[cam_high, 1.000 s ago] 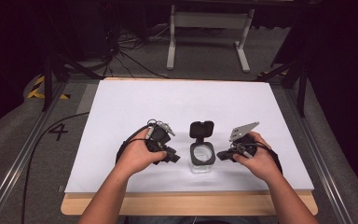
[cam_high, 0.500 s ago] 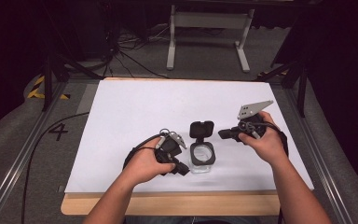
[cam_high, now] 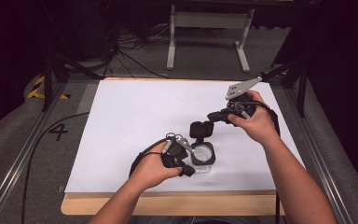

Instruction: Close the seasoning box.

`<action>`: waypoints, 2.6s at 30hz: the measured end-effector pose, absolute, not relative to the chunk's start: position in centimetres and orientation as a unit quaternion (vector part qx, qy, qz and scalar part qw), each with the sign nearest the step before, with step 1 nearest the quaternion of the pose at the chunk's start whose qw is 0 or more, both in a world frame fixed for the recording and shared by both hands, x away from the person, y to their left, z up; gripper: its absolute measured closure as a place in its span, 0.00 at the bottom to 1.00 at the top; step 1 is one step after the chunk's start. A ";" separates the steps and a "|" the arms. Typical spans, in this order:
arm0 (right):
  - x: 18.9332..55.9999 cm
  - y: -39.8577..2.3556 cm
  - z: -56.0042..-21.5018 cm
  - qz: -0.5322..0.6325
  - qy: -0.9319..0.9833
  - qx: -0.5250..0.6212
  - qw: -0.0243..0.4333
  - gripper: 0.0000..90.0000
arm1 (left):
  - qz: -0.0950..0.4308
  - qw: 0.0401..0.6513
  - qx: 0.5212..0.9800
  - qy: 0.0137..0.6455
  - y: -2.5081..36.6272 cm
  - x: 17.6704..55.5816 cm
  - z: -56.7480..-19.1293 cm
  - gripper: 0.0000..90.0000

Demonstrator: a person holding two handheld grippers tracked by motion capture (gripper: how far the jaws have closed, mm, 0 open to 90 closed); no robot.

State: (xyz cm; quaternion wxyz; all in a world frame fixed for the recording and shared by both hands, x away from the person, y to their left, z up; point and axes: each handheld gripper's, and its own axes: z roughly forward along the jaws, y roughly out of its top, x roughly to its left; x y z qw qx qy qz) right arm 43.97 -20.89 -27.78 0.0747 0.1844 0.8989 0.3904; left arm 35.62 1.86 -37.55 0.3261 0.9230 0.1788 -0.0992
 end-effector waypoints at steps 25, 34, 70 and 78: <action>45.5 -18.1 -28.7 0.359 0.915 0.174 0.059 1.00 | -0.070 0.338 0.919 0.192 0.3 36.0 -39.1 1.00; 44.8 -18.5 -28.6 0.368 0.912 0.173 0.059 1.00 | -0.068 0.337 0.919 0.193 0.3 36.1 -39.1 1.00; 40.3 -18.2 -33.7 0.304 0.943 0.133 -0.014 1.00 | -0.076 0.336 0.918 0.198 0.6 35.9 -39.0 0.93; 40.1 -18.2 -34.1 0.308 0.941 0.139 -0.013 1.00 | -0.079 0.335 0.917 0.202 0.4 35.8 -39.2 0.94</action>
